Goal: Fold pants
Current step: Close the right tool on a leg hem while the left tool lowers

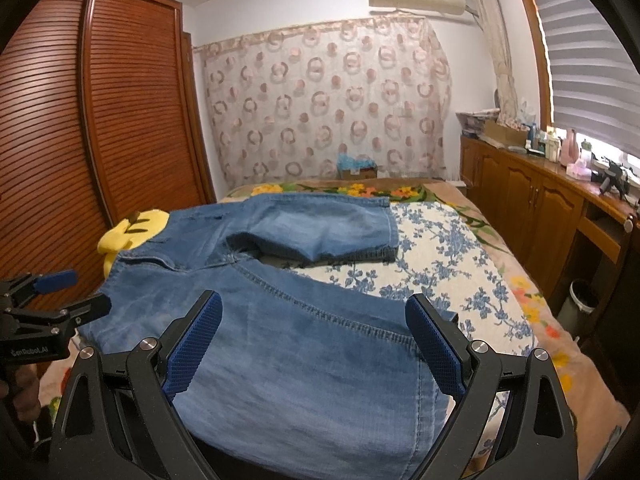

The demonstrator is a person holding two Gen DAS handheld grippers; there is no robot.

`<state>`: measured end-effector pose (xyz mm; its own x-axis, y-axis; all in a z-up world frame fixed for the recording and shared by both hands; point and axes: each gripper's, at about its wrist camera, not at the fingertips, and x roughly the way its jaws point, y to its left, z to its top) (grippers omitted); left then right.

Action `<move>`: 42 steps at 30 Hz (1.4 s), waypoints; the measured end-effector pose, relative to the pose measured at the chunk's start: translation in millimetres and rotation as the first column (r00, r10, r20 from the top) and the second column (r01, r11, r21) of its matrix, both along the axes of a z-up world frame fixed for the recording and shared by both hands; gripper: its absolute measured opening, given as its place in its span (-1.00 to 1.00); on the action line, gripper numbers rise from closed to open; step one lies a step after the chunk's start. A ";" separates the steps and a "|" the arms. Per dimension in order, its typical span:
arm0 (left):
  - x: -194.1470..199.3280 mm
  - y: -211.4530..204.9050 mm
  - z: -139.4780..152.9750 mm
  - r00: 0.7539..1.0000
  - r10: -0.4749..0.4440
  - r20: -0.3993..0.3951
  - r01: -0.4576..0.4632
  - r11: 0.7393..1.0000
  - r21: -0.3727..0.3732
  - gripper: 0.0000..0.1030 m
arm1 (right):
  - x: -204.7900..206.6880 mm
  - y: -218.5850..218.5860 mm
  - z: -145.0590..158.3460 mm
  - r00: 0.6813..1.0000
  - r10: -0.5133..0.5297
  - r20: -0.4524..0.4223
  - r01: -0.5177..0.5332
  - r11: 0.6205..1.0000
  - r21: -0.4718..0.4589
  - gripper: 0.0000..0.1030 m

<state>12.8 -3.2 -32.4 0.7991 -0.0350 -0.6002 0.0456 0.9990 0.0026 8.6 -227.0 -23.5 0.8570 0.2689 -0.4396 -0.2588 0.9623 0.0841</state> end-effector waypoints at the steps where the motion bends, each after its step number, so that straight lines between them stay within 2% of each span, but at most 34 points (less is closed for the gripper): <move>1: 1.8 2.7 -2.9 1.000 0.000 -0.009 0.000 1.000 -0.004 0.71 | 3.1 -0.9 -1.6 1.000 0.000 -0.008 0.000 1.000 -0.001 0.84; 15: 20.1 43.2 -33.4 0.996 0.044 -0.078 -0.048 0.998 -0.039 0.71 | 32.6 -16.2 -31.9 0.994 -0.024 -0.105 0.021 0.999 -0.027 0.84; 23: 23.2 70.5 -43.5 0.993 0.077 -0.091 -0.081 0.996 -0.046 0.71 | 52.8 -39.3 -47.1 0.991 -0.044 -0.125 0.032 0.995 -0.099 0.83; 29: 24.1 100.0 -52.2 0.988 0.116 -0.100 -0.122 0.991 -0.056 0.71 | 69.3 -64.1 -66.0 0.979 -0.067 -0.192 0.041 0.989 -0.140 0.74; 36: 21.3 138.2 -62.0 0.978 0.174 -0.114 -0.181 0.982 -0.052 0.71 | 77.0 -84.2 -80.4 0.964 -0.065 -0.257 0.032 0.991 -0.131 0.60; 42: 11.9 168.0 -67.8 0.969 0.222 -0.113 -0.230 0.971 -0.067 0.71 | 78.7 -85.1 -88.6 0.956 -0.047 -0.290 0.009 0.991 -0.130 0.30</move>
